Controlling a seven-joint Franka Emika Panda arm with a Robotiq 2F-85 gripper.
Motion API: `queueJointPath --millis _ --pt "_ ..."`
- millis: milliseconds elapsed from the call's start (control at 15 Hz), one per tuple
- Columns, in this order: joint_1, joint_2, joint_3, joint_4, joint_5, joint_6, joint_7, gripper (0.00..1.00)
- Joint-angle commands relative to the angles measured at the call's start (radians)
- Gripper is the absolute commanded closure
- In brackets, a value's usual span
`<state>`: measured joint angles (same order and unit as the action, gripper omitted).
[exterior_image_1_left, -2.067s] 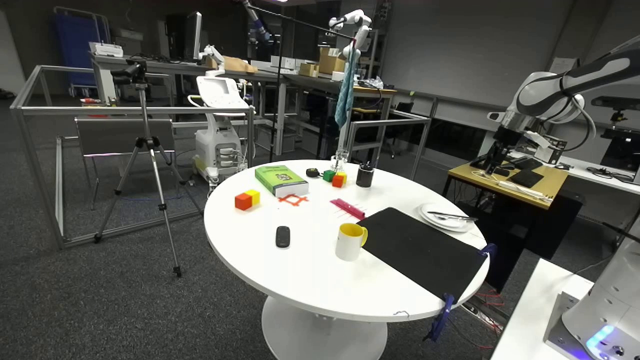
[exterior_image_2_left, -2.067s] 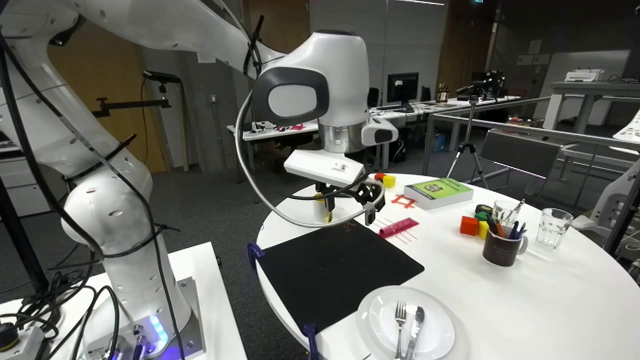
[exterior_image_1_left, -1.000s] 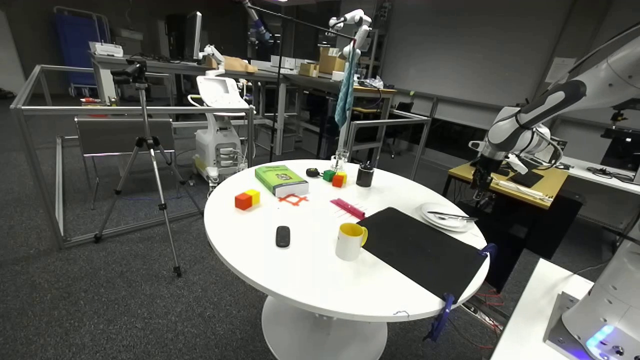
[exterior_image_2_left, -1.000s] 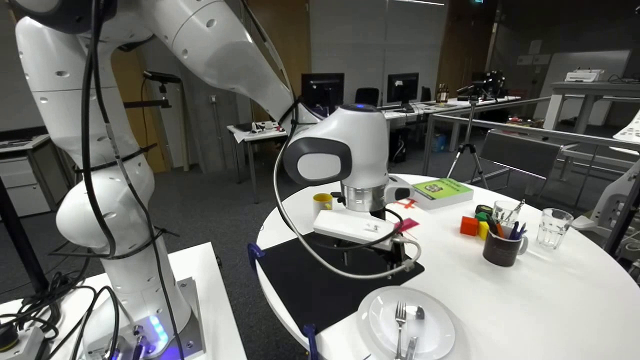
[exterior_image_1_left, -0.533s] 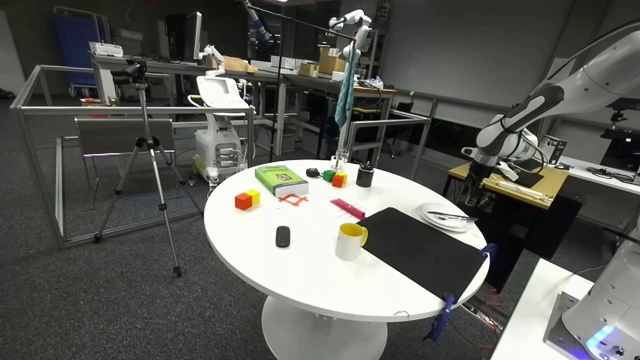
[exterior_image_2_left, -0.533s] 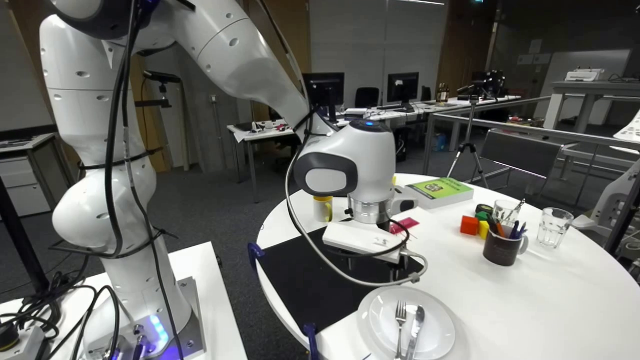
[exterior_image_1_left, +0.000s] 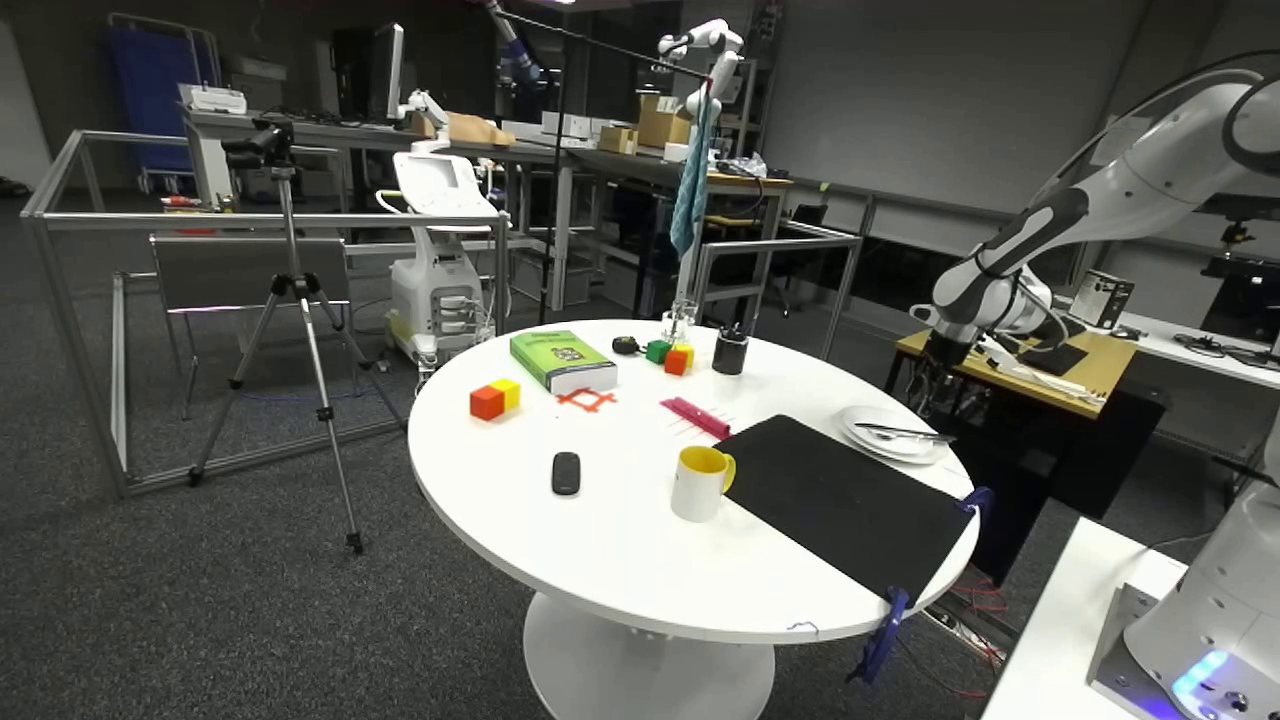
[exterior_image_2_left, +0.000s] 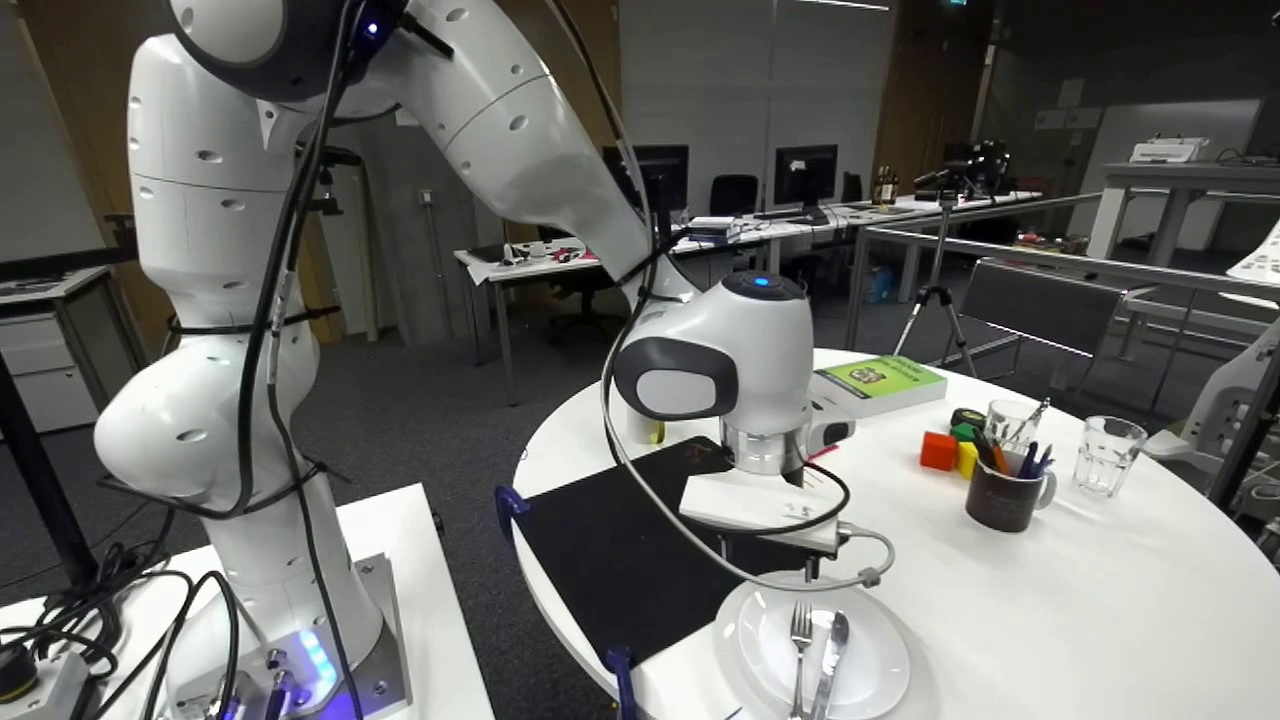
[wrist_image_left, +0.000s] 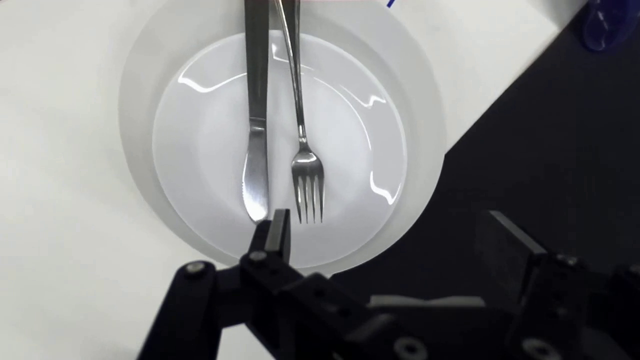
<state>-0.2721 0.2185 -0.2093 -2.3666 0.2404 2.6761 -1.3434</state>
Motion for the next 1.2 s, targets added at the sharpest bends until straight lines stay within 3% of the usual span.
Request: queueJointPath --millis 0,667,867,1000,1067,1133 --pt "-0.053 0.069 0.048 0.046 0.001 0.05 -0.033 0.0" --pt "-0.111 0.118 0.03 0.058 -0.204 0.048 -0.034 0.0" --pt "-0.131 0.117 0.035 0.058 -0.228 0.039 -0.046 0.0" --pt "-0.105 0.106 -0.002 0.078 -0.267 -0.08 0.032 0.0" --pt "-0.121 0.113 0.028 0.052 -0.236 -0.004 0.0 0.0" --pt "-0.12 0.113 0.022 0.058 -0.245 -0.035 0.01 0.0"
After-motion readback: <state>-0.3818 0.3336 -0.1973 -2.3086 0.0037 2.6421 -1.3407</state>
